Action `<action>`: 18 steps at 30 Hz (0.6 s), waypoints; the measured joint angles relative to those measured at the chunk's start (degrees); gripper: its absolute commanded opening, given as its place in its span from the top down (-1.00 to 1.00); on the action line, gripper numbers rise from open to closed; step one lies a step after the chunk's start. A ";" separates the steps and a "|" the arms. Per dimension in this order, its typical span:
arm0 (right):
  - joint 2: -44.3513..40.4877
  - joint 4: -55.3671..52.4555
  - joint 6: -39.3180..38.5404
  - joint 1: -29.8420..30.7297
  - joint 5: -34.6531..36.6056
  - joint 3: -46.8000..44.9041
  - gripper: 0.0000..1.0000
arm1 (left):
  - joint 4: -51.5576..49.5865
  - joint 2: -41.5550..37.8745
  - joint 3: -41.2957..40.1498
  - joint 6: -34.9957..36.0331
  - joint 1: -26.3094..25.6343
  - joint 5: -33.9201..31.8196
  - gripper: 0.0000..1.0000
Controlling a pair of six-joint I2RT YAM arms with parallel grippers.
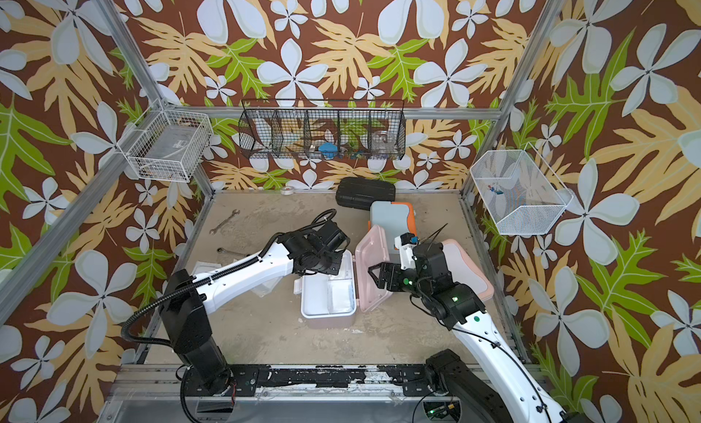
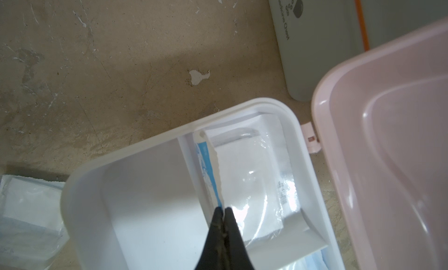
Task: Open first aid kits and take out gauze
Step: Pick up the gauze from the first aid kit.
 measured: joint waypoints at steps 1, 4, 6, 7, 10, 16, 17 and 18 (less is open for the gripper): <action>-0.04 0.00 0.00 0.00 0.00 0.00 -0.63 | -0.02 -0.33 0.04 -0.02 0.00 0.00 0.99; -0.09 0.00 0.00 0.00 0.00 0.00 -0.63 | 0.00 -1.46 0.52 -0.02 0.00 0.00 1.00; -0.15 -0.02 0.00 0.00 0.02 0.00 -0.63 | 0.07 -2.40 0.76 -0.02 0.00 0.02 1.00; -0.17 -0.02 -0.02 0.00 0.02 0.00 -0.63 | 0.07 -2.91 0.90 -0.02 0.00 0.00 1.00; -0.20 -0.07 -0.02 0.00 0.02 0.00 -0.63 | 0.13 -4.52 1.44 0.00 0.00 0.04 1.00; -0.52 -0.35 -0.02 0.00 0.07 0.02 -0.64 | 0.04 -8.35 4.00 0.02 0.00 0.22 1.00; -0.59 -0.42 -0.02 0.00 0.07 0.02 -0.65 | 0.02 -9.03 4.46 0.04 0.00 0.20 1.00; -0.66 -0.52 -0.02 0.00 0.07 0.02 -0.66 | 0.00 -9.88 5.09 0.04 0.00 0.15 1.00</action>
